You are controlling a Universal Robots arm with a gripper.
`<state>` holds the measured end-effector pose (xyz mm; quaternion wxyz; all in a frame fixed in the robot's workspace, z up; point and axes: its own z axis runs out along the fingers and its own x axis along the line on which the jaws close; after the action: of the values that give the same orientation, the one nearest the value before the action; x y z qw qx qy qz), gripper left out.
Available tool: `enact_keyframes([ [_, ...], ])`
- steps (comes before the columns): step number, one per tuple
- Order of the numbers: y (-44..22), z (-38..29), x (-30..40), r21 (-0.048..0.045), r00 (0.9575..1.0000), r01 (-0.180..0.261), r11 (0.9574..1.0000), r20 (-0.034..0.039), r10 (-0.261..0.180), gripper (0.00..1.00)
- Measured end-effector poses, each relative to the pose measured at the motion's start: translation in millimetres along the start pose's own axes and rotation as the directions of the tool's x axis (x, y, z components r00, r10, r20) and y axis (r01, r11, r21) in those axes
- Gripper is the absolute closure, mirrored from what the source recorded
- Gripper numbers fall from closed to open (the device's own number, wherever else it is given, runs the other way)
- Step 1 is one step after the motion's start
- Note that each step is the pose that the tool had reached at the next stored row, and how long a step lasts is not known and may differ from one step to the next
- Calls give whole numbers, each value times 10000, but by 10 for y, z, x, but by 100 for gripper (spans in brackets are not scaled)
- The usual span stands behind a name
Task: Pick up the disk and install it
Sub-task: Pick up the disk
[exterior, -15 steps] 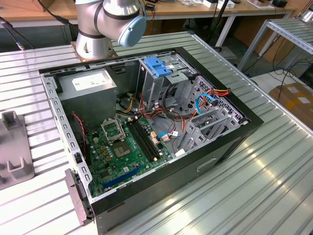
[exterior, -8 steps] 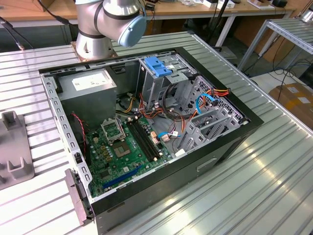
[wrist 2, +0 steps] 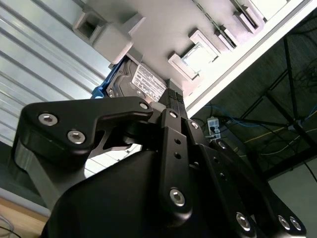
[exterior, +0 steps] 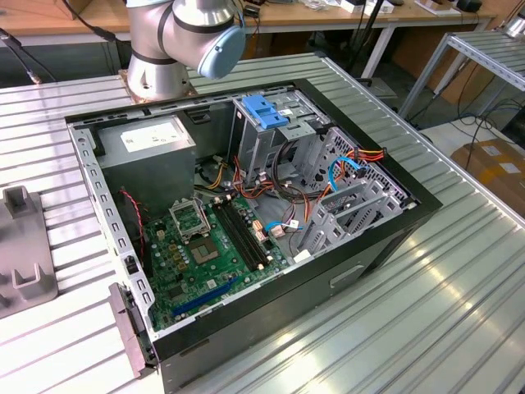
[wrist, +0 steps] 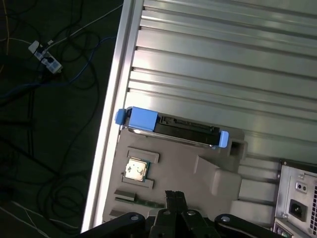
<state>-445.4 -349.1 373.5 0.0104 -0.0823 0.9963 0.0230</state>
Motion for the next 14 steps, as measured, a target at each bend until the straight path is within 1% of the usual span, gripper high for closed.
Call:
enact_keyframes([
  [14, 17, 1, -3, -10, 9992, 411, 9992, -18, -411, 90],
])
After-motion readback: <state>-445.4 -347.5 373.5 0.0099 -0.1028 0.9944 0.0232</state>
